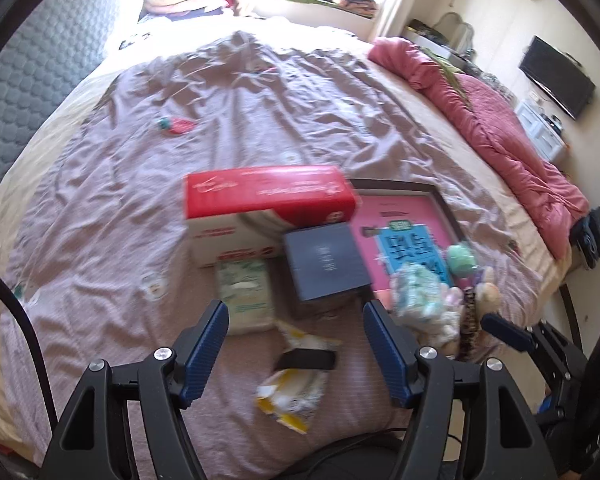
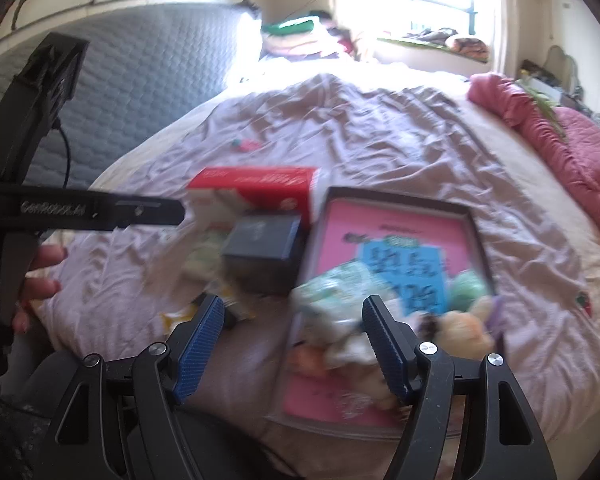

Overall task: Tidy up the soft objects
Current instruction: 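Move both open tools back toward the remaining pile, then grasp the green 'Flower' packet with the left tool while the right tool grasps the yellow snack bag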

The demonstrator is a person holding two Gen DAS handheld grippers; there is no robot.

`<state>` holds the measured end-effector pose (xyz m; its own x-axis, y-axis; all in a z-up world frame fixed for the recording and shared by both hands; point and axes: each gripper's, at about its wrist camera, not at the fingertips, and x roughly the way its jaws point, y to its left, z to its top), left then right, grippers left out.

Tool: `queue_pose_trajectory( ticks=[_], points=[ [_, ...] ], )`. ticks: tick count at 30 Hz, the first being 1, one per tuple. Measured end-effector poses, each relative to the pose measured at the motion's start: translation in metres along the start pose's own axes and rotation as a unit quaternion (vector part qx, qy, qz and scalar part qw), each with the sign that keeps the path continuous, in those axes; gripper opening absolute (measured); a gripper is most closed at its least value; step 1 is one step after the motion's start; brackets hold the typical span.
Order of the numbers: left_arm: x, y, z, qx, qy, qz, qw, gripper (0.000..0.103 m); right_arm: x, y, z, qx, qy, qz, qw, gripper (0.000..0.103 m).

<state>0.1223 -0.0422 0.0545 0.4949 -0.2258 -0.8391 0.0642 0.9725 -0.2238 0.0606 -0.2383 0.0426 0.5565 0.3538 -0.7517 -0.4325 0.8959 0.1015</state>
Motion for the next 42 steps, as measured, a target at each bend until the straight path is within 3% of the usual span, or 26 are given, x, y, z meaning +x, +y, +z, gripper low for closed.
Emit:
queue_pose_trajectory(
  ticks=[7,17,22,31,33,37,42],
  points=[
    [0.016,0.042,-0.011,-0.030,0.020,0.013,0.9993,0.069,0.047,0.046,-0.002,0.021,0.072,0.039,0.996,0.074],
    [0.065,0.057,-0.007,-0.036,0.062,-0.001,0.9975,0.069,0.102,0.048,-0.007,0.121,0.138,0.038,0.982,0.074],
    [0.093,0.059,0.000,-0.030,0.089,-0.004,0.9956,0.069,0.126,0.040,-0.007,0.180,0.142,0.048,0.972,0.074],
    [0.118,0.053,0.012,-0.023,0.106,-0.013,0.9940,0.069,0.154,0.038,-0.009,0.201,0.145,0.042,0.968,0.073],
    [0.123,0.050,0.013,-0.021,0.110,-0.013,0.9936,0.069,0.158,0.039,-0.011,0.191,0.149,0.037,0.970,0.062],
    [0.134,0.047,0.011,-0.016,0.120,-0.008,0.9925,0.069,0.157,0.041,-0.011,0.169,0.148,0.041,0.974,0.054],
    [0.146,0.044,0.006,-0.012,0.138,0.002,0.9903,0.069,0.142,0.033,-0.012,0.158,0.146,0.054,0.975,0.050]
  ],
)
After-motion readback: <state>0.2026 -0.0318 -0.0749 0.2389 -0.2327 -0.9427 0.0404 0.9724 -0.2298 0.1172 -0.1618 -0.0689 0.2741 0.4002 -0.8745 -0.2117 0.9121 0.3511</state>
